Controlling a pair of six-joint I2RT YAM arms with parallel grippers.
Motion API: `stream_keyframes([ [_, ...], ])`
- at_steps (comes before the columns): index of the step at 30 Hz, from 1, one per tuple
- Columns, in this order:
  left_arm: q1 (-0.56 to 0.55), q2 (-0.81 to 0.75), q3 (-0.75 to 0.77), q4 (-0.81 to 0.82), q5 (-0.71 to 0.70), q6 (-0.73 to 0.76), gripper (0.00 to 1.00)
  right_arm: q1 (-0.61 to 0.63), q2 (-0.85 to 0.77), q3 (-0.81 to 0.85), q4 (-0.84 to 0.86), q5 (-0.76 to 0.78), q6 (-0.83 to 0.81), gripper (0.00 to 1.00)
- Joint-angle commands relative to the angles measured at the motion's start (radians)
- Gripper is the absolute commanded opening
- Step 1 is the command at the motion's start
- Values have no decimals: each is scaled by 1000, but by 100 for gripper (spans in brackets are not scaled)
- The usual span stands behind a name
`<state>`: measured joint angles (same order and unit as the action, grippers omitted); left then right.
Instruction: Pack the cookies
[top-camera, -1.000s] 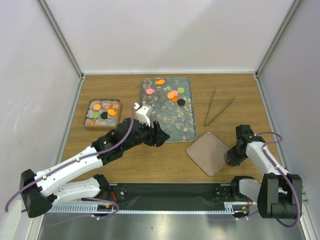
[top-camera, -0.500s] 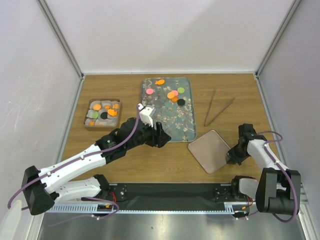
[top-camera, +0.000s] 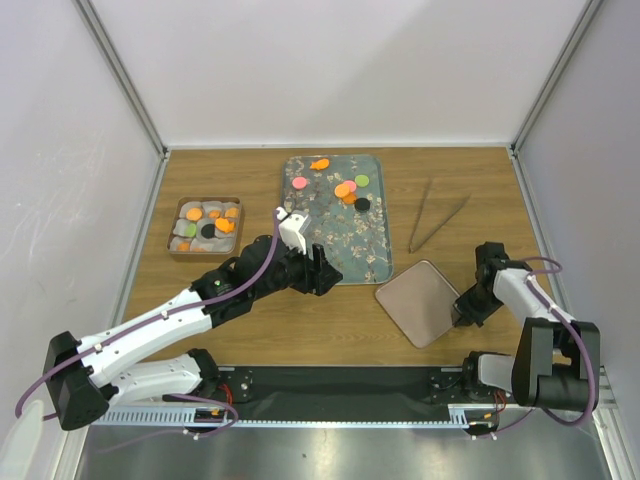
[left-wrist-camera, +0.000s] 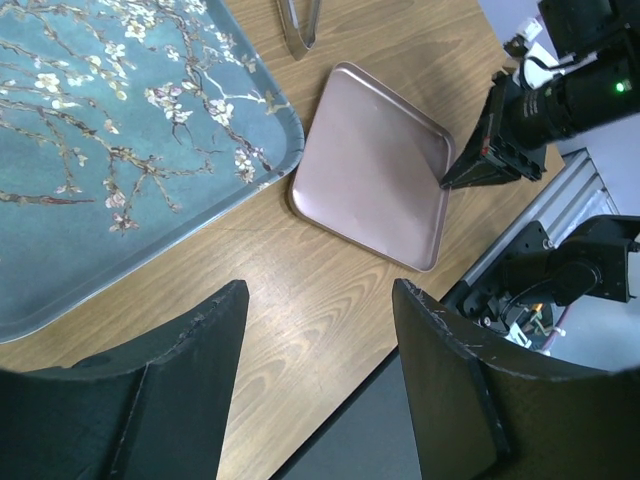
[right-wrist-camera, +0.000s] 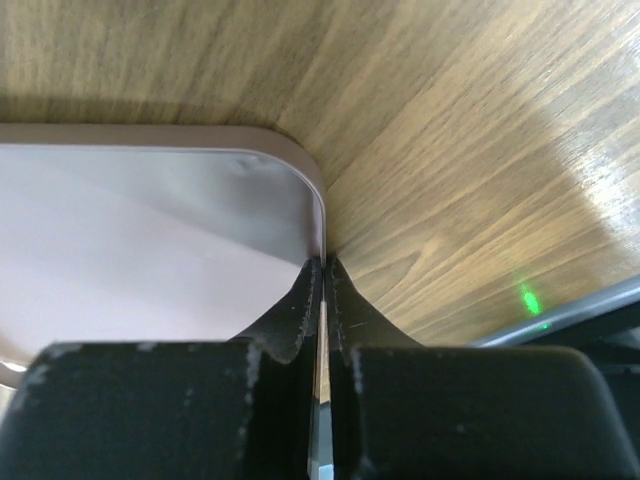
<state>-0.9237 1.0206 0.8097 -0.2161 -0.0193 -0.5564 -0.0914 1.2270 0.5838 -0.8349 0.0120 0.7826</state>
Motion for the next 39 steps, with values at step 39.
stream_keyframes([
  [39,11,70,-44,136,151,-2,78,82,-87,369,-351,36,-77,0],
])
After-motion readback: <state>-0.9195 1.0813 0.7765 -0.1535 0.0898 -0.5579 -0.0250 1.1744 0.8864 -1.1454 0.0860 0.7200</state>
